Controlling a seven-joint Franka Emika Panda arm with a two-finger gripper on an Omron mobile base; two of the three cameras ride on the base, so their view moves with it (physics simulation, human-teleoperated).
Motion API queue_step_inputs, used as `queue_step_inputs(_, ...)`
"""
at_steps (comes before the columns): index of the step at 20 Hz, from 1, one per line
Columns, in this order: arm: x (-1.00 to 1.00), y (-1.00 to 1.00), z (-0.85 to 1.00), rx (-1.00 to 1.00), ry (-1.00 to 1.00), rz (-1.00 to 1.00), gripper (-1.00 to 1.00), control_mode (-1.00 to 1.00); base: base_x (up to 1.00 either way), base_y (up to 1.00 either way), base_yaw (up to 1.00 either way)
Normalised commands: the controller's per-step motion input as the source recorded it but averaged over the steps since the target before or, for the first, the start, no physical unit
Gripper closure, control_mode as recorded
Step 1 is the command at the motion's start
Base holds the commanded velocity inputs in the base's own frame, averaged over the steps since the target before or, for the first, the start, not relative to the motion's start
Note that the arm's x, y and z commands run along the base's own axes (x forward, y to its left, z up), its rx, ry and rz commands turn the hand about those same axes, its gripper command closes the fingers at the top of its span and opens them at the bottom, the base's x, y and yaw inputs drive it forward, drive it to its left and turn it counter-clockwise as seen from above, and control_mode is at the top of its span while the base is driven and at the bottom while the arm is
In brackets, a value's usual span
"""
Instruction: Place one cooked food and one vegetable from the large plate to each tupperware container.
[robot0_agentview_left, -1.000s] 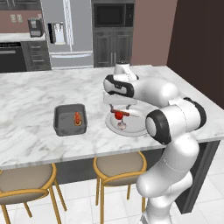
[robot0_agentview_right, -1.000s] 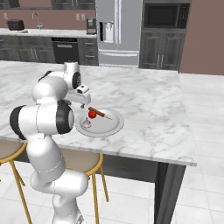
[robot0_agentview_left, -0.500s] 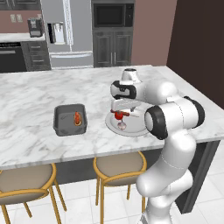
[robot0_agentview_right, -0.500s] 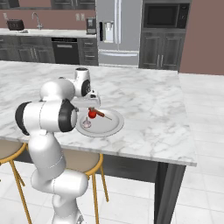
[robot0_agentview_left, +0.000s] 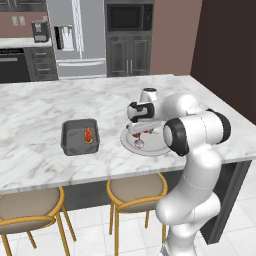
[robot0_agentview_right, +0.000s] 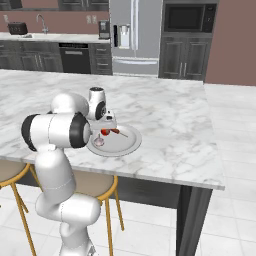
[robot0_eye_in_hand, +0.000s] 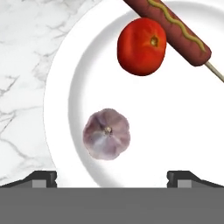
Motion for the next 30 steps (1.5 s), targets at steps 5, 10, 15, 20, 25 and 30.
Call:
queue_step_inputs(5,0.2,0.0,-0.36,0.0,0.0,-0.04,-1.0,-1.0,0.0,0.0,0.0)
queue_step_inputs(10,0.08,0.02,-0.23,0.0,0.02,-0.02,-1.0,-1.0,0.0,0.0,0.0)
queue_step_inputs(15,0.08,0.09,-0.2,0.01,0.02,0.0,-1.0,-1.0,0.0,0.0,0.0)
queue_step_inputs(20,0.08,0.11,-0.3,0.0,0.02,0.0,-1.0,-1.0,0.0,0.0,0.0)
queue_step_inputs(25,0.08,0.0,-0.24,0.0,0.0,0.0,-1.0,-1.0,0.0,0.0,0.0)
queue_step_inputs(30,-0.04,0.0,-0.15,0.0,0.02,0.0,-1.0,-1.0,0.0,0.0,0.0)
